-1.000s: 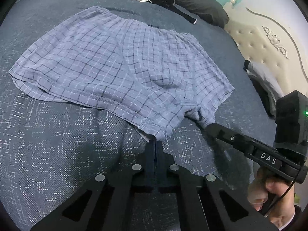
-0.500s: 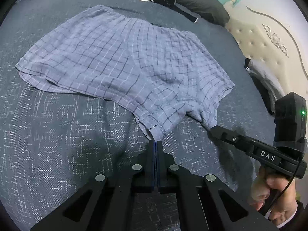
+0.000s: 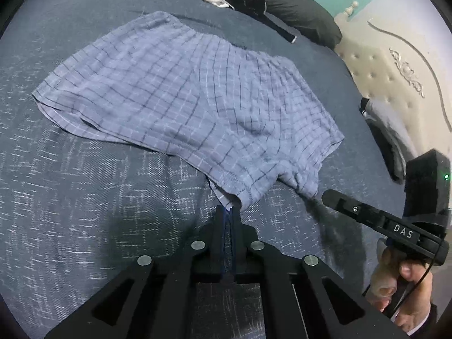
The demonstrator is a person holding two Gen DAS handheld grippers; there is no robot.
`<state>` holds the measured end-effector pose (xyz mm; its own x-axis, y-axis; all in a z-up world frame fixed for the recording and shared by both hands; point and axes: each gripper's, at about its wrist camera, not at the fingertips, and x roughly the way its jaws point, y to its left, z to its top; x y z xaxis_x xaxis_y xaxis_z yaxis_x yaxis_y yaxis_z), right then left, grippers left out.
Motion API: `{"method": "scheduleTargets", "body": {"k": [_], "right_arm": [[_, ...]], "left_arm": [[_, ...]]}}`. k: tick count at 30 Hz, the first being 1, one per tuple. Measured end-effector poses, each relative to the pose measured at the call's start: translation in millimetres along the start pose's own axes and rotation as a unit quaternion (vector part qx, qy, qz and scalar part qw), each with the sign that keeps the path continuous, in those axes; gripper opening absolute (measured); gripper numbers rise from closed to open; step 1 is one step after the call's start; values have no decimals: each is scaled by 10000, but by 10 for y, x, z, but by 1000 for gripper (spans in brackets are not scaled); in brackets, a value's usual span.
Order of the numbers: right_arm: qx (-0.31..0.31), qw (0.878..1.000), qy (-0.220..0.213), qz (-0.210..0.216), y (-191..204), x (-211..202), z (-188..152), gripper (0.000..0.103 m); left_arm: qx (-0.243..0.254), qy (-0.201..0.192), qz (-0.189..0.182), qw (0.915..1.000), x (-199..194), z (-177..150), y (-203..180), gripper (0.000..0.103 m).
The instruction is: Fold clothes
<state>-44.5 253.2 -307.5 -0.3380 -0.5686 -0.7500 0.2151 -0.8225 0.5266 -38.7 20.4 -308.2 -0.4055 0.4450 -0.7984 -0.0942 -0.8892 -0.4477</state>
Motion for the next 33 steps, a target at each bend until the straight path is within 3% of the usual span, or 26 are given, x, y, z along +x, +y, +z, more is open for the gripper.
{"method": "scheduleTargets", "body": {"k": [5, 10, 16, 33], "right_arm": [[213, 9995, -230, 29, -92, -163, 67, 3], [429, 9977, -519, 5, -251, -251, 164, 3], [651, 9951, -742, 18, -422, -315, 254, 3], [863, 9916, -961, 19, -690, -268, 407, 3]], "left_arm": [[-167, -371, 225, 9989, -302, 187, 247, 16], [-591, -733, 728, 9929, -581, 439, 738, 18], [-989, -929, 1010, 9856, -668, 603, 1150, 31], [-1228, -1235, 1151, 9780, -506, 754, 1544, 33]]}}
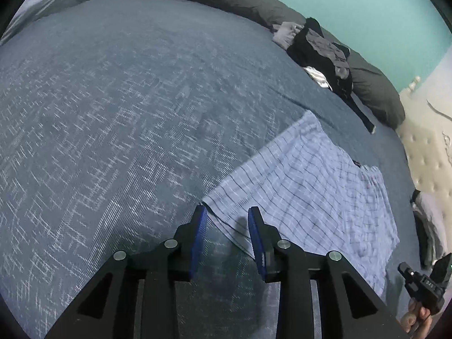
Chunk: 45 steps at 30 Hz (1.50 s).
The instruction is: Fold clothes
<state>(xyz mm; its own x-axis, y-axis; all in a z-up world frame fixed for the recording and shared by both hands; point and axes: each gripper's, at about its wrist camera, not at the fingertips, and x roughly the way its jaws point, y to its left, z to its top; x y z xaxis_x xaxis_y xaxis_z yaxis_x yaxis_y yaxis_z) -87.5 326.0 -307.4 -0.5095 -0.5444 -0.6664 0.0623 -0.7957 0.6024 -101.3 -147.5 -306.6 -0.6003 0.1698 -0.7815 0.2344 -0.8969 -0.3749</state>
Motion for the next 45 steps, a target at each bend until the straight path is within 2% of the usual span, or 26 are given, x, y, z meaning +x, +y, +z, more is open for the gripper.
{"method": "scheduleTargets", "body": {"k": [11, 16, 18, 19, 20, 30, 33, 42, 45], "right_arm": [[90, 10000, 2, 7, -74, 59, 37, 3], [193, 9997, -125, -125, -118, -4, 263, 3], [121, 9996, -99, -242, -116, 0, 428, 16], [61, 9995, -68, -307, -110, 12, 528, 33], [-52, 9992, -35, -400, -96, 42, 647, 43], [-482, 9940, 400, -894, -99, 506, 1566, 43], [-766, 9899, 635, -1006, -24, 735, 1722, 43], [-1226, 9849, 780, -936, 193, 1141, 2066, 41], [-1307, 9815, 920, -1052, 213, 1286, 2130, 39]], "left_arm": [[-147, 4, -26, 9999, 114, 0, 167, 33], [-222, -36, -105, 9997, 131, -25, 211, 33], [-234, -32, -112, 9997, 134, -30, 216, 33], [-227, -29, -107, 9997, 134, -31, 212, 33], [-220, -25, -101, 9997, 135, -32, 208, 33], [-124, 58, -27, 9999, 167, 4, 157, 33], [-151, 79, -53, 9998, 171, 8, 170, 33], [-151, 108, -106, 9998, 173, 14, 190, 33], [-167, 110, -107, 9997, 170, 3, 182, 33]]}}
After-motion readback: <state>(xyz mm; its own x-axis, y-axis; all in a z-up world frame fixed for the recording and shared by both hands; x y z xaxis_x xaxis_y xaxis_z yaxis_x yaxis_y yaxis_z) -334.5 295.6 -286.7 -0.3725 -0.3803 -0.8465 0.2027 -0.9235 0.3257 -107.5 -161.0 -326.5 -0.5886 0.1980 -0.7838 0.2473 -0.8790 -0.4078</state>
